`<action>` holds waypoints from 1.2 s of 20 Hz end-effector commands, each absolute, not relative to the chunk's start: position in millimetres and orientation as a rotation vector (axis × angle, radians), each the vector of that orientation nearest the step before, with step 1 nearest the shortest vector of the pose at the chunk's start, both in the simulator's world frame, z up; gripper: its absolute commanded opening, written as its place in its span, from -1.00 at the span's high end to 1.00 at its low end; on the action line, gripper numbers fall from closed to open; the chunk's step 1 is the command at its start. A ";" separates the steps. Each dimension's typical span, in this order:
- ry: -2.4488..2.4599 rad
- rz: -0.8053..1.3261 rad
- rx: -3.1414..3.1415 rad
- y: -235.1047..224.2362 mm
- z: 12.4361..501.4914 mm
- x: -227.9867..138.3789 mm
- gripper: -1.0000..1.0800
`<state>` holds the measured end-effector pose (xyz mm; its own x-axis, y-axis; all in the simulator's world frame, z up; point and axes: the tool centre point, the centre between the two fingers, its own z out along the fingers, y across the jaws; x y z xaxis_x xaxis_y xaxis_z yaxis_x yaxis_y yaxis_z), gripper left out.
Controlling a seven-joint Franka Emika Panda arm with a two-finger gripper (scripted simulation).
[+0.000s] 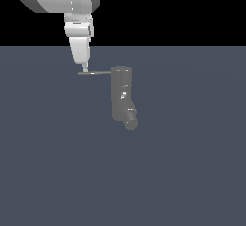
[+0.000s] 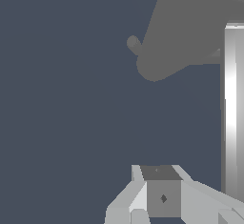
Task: Turn on the faucet by rotating a designated handle.
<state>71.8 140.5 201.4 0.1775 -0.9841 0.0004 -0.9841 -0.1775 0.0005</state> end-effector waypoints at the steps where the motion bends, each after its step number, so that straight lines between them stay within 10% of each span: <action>1: -2.014 0.000 2.410 139.7 201.5 67.6 1.00; 24: -2.015 0.000 2.410 126.3 201.5 4.3 1.00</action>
